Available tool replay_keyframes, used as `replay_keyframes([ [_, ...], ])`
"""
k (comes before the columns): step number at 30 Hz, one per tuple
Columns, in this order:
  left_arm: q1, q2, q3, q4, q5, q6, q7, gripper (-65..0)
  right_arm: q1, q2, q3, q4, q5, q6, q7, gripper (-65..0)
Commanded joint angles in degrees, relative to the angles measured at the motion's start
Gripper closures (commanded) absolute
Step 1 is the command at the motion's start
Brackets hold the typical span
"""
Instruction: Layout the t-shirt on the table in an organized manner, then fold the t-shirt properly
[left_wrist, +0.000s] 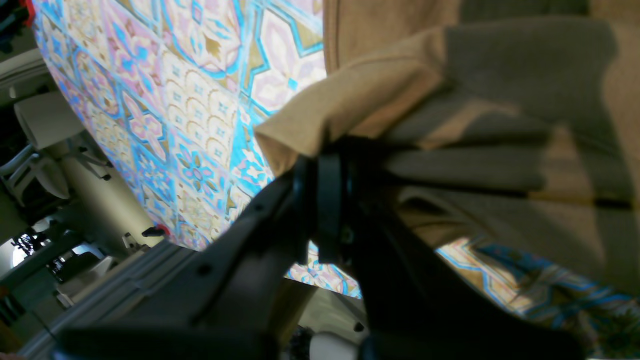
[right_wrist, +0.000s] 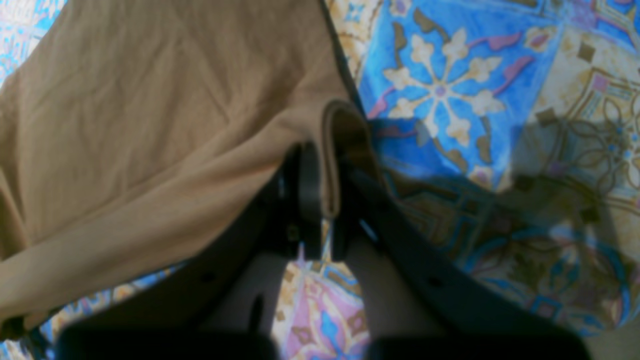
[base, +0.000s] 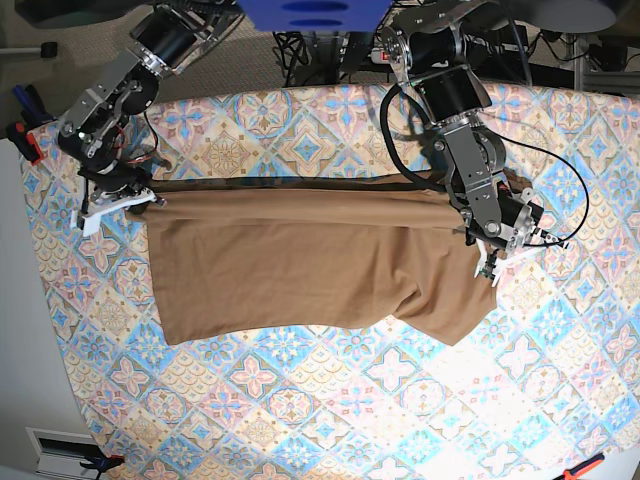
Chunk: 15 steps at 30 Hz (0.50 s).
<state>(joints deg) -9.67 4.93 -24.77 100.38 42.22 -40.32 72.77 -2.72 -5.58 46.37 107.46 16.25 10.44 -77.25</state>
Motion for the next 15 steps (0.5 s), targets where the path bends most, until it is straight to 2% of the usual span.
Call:
replay_keyframes([
  [1,-1.1,-0.31,-1.12,0.85,1.08,0.32,0.06,0.0,1.09,0.44,-0.7,0.98,0.85,-0.02,1.25,0.0],
  [8,-1.1,-0.31,-2.87,0.76,0.99,0.32,-0.2,0.0,1.18,0.44,-2.11,-3.86,0.94,-0.02,3.98,0.0],
  [15,0.4,-0.23,-3.05,0.59,1.08,0.32,-4.25,0.0,1.09,0.44,-7.56,-9.92,0.94,-0.02,9.08,0.0],
])
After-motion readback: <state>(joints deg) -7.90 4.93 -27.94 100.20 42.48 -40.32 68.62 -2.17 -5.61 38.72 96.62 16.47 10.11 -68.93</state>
